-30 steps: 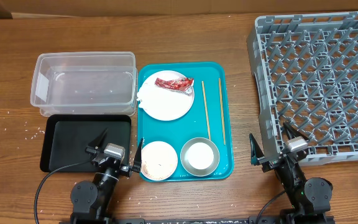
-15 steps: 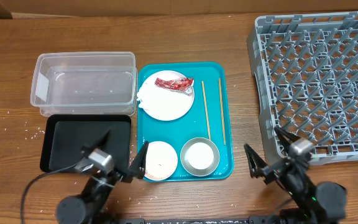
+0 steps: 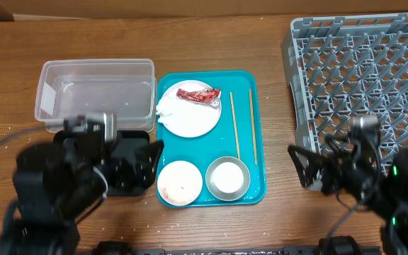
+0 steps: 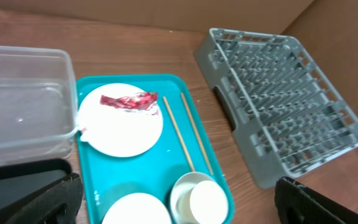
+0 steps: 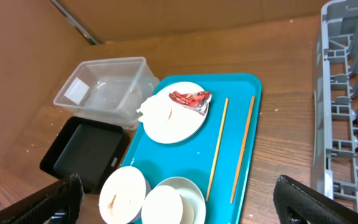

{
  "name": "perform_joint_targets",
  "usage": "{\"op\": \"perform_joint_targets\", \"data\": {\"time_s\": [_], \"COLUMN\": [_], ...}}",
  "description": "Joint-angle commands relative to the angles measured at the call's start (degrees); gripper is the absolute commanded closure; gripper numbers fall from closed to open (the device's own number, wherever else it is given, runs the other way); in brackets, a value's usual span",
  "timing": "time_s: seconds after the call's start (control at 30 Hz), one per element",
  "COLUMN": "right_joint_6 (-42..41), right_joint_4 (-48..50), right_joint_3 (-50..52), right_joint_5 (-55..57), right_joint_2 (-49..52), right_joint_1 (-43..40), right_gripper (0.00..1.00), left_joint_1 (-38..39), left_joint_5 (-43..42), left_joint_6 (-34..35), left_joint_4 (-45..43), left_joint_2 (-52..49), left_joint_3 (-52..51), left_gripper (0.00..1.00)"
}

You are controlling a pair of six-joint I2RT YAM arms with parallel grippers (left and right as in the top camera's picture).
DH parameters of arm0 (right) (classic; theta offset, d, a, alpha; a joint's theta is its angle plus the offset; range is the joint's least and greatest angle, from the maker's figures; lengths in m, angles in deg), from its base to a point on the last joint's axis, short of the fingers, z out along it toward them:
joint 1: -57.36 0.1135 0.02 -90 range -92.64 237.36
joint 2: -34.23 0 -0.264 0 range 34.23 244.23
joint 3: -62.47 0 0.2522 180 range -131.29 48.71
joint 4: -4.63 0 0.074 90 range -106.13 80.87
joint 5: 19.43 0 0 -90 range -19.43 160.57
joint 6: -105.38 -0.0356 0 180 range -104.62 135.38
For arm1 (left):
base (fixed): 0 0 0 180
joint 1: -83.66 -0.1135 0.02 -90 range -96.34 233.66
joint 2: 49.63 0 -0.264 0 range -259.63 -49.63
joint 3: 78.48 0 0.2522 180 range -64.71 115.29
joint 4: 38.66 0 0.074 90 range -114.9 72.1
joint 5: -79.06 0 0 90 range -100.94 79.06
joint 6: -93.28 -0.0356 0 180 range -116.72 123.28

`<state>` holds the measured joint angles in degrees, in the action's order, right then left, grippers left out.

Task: Sort waste into correct bins and load items into the dishwasher
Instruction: 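Grasp the white cup with the left gripper and lift it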

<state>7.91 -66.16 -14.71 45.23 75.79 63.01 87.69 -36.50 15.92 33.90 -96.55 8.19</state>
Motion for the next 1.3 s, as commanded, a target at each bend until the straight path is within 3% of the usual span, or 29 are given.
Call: {"op": "perform_joint_targets", "data": {"time_s": [0.0,0.13,0.3,0.33,0.47,0.6,0.87,1.0,1.1,1.27], "right_joint_6": [-0.09,-0.04,-2.4,-3.67,-4.61,-4.87,-4.85,-4.83,-4.83,-4.81], "right_joint_4": [-2.12,-4.24,-3.45,-3.19,-3.19,-4.17,-5.92,-5.9,-5.88,-5.62], "right_joint_3": [-2.23,-2.23,-2.23,-2.23,-2.23,-2.23,-2.23,-2.23,-2.23,-2.23], "right_joint_5": [-3.37,-3.45,-3.21,-3.23,-3.23,-3.26,-3.23,-3.23,-3.23,-3.23], "right_joint_2": [3.93,6.4,7.89,8.07,8.48,8.61,8.61,8.61,8.61,8.61], "right_joint_1": [-0.26,-0.26,-0.26,-0.26,-0.26,-0.26,-0.26,-0.26,-0.26,-0.26], "right_gripper": [0.0,0.0,0.0,0.0,0.0,0.0,0.0,0.0,0.0,0.0], "left_joint_1": [-0.26,1.27,12.15,17.66,30.69,37.94,40.15,40.11,39.45,32.96], "left_joint_5": [-9.75,-9.86,2.36,6.91,19.39,25.27,23.78,21.05,18.86,7.93], "left_joint_6": [3.02,2.86,4.9,6.6,11.28,14.4,15.69,15.74,15.61,8.52], "left_joint_4": [1.49,5.46,12.94,12.31,8.81,5.62,2.71,1.9,2.43,5.9], "left_joint_2": [-4.2,-8.9,-18.01,-21.33,-29.75,-38.42,-51.65,-53.51,-52.96,-46.84], "left_joint_3": [3.23,3.21,2.71,1.88,0.13,0.13,0.13,0.13,0.5,3.65], "left_gripper": [0.0,0.02,0.21,0.26,0.27,0.3,0.56,0.93,0.96,0.96]}}
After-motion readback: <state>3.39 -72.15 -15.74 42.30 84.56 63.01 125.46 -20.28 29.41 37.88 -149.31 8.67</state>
